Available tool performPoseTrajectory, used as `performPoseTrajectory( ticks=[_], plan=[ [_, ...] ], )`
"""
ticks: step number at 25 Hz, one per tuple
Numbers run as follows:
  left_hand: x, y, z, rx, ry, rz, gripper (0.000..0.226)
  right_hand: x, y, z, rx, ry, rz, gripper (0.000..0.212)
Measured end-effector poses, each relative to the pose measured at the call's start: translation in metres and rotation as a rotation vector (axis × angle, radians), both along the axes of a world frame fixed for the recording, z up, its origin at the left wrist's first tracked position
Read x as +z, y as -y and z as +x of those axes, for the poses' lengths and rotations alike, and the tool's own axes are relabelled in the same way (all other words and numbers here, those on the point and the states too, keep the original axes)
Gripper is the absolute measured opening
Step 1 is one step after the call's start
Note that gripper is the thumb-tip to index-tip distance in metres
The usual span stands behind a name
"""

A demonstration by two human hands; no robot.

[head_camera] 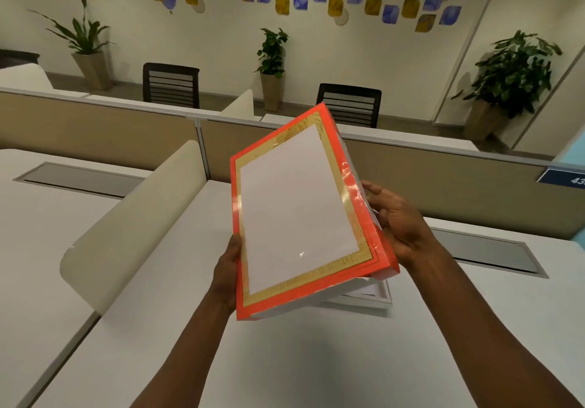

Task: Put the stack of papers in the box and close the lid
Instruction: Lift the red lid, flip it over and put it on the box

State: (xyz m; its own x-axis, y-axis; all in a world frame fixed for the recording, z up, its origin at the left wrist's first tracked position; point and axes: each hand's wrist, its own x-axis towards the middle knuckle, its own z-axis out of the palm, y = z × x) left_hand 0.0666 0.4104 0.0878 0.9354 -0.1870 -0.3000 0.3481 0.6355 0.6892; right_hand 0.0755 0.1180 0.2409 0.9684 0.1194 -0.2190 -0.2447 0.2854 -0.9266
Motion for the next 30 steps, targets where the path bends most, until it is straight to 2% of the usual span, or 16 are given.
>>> performPoseTrajectory(
  ticks=[2,4,6,7,11,18,24,30],
  plan=[
    [0.008,0.007,0.003,0.029,0.044,0.074,0.054,-0.015,0.016,-0.003,-0.175,0.015,-0.073,0.026],
    [0.014,0.017,0.011,0.170,0.108,0.199,0.038,-0.031,0.033,-0.005,-0.293,0.040,-0.178,0.019],
    [0.021,0.026,0.023,0.320,0.151,0.317,0.027,-0.043,0.047,-0.006,-0.355,0.023,-0.260,0.031],
    [0.026,0.031,0.030,0.325,0.154,0.328,0.026,-0.048,0.055,-0.005,-0.369,0.006,-0.304,0.036],
    [0.045,0.047,0.053,0.049,0.164,0.281,0.026,-0.078,0.080,0.010,-0.369,0.022,-0.347,0.023],
    [0.024,0.083,0.075,-0.146,0.148,0.591,0.034,-0.143,0.102,0.027,-0.373,-0.006,-0.484,0.022],
    [-0.021,0.093,0.082,-0.144,0.153,0.772,0.027,-0.190,0.101,0.038,-0.312,-0.024,-0.581,0.038],
    [-0.051,0.094,0.083,-0.152,0.089,0.822,0.029,-0.221,0.097,0.040,-0.257,-0.058,-0.678,0.044]
  ],
)
